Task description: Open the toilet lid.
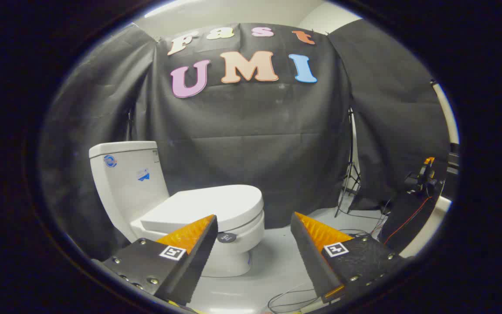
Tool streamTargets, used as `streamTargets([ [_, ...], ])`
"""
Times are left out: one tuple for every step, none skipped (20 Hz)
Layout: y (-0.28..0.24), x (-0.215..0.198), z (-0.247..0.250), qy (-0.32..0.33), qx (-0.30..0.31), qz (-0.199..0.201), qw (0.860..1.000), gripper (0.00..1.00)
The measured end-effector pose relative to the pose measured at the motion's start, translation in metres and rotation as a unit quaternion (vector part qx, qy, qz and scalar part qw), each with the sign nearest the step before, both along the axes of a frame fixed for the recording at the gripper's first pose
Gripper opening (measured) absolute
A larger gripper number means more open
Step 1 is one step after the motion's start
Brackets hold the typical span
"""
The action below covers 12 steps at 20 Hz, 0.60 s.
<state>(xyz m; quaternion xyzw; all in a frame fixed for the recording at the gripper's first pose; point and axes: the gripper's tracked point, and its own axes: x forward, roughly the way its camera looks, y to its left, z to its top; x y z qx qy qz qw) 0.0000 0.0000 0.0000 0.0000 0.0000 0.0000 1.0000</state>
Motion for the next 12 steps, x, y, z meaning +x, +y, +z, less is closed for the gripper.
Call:
streamTargets([
  [0.001,0.000,0.001,0.000,0.003,0.000,1.000,0.99],
  [0.002,0.000,0.002,-0.001,0.009,0.000,1.000,0.99],
  [0.006,0.001,0.003,-0.001,0.011,0.003,1.000,0.99],
  [0.010,0.001,0.002,0.002,0.006,0.006,1.000,0.99],
  [0.014,0.002,0.001,0.005,-0.003,0.008,1.000,0.99],
  [0.018,0.003,0.004,0.007,-0.010,0.012,1.000,0.99],
  [0.023,0.004,0.008,0.007,-0.013,0.018,1.000,0.99],
  [0.029,0.005,0.012,0.005,-0.012,0.024,1.000,0.99],
  [0.036,0.007,0.014,0.006,-0.012,0.030,0.999,0.99],
  [0.041,0.008,0.015,0.008,-0.011,0.033,0.999,0.99],
  [0.047,0.009,0.017,0.009,-0.006,0.038,0.999,0.99],
  [0.052,0.010,0.020,0.012,0.003,0.042,0.999,0.99],
])
